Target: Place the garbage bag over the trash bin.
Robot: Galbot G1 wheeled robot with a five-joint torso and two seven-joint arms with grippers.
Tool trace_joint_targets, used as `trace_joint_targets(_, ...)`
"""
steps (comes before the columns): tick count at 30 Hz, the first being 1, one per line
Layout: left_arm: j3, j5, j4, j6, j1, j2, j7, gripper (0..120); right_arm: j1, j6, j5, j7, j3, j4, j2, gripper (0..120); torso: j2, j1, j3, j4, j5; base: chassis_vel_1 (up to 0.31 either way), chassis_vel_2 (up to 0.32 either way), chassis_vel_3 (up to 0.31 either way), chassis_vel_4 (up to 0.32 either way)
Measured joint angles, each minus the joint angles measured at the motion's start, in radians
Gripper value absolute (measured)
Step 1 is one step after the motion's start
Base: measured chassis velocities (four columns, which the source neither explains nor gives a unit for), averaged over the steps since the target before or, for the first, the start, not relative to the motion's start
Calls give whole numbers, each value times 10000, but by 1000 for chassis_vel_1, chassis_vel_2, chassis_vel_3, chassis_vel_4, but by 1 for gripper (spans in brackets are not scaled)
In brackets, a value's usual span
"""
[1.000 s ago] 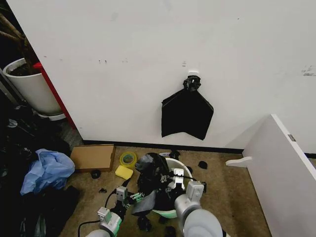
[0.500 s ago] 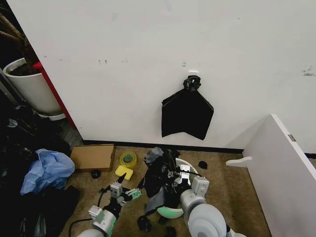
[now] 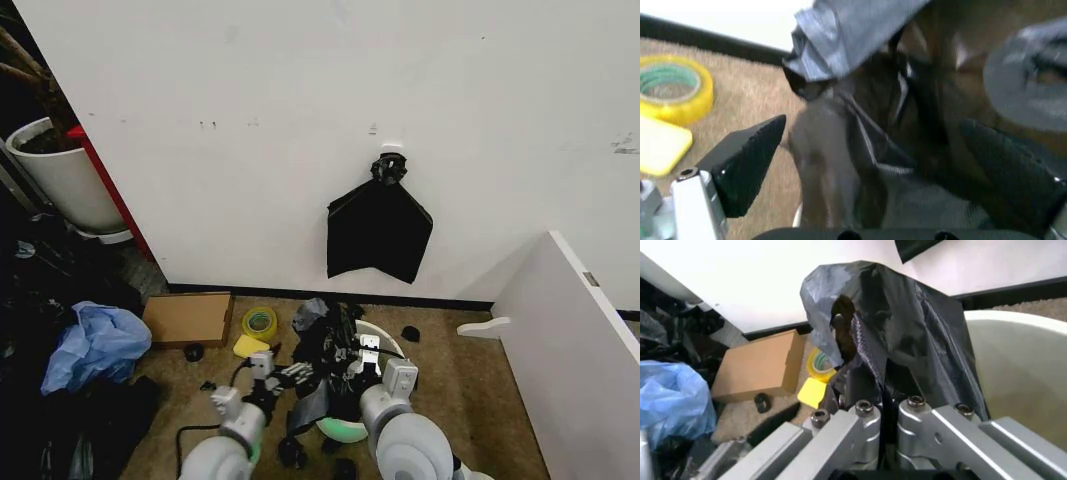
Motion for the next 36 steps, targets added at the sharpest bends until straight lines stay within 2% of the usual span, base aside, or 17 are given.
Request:
trace_joint_targets(1, 0, 0, 0, 0, 0, 0, 0, 100, 0, 0, 0, 0, 0, 0, 0, 0, 0, 0, 0, 0, 0, 0, 0, 0, 0)
trace_joint_targets(7, 837, 192, 220, 1112, -716, -106, -1597, 100, -16, 1, -57, -16, 0, -37, 46, 0, 0, 0, 0, -1, -1, 0, 0, 0, 0)
trace_joint_targets(17, 1205, -22, 857, 1743, -1390, -315, -2292, 98, -150, 13, -233, -21, 14, -66, 39, 0, 0, 0, -2, 1, 1, 0, 0, 0, 0)
trace_joint_targets(22, 1219, -408, 906, 2135, -1648, -374, -2444, 78, -173, 14, -357, -22, 8, -111, 67, 0, 0, 0, -1, 1, -1, 0, 0, 0, 0)
trace_joint_targets(24, 1209, -506, 877, 2240, -1661, -372, -2475, 77, -174, 14, -371, -22, 7, -121, 75, 0, 1, 0, -2, 1, -1, 0, 0, 0, 0)
trace_joint_targets(32, 727, -2247, 308, 4062, -1709, -363, -3295, 41, -213, 80, -1161, -172, -63, -269, 35, 0, 0, 0, 0, 0, -4, 0, 0, 0, 0)
trace_joint_targets(35, 577, -2520, 178, 4252, -1675, -361, -3405, 36, -243, 168, -1530, -292, -111, -342, -4, 0, 0, 0, 1, -1, -4, 0, 0, 0, 0)
trace_joint_targets(36, 388, -2731, 51, 4338, -1620, -328, -3487, 30, -281, 246, -1861, -390, -155, -398, -40, 0, 0, 0, 0, -1, -3, 0, 0, 0, 0)
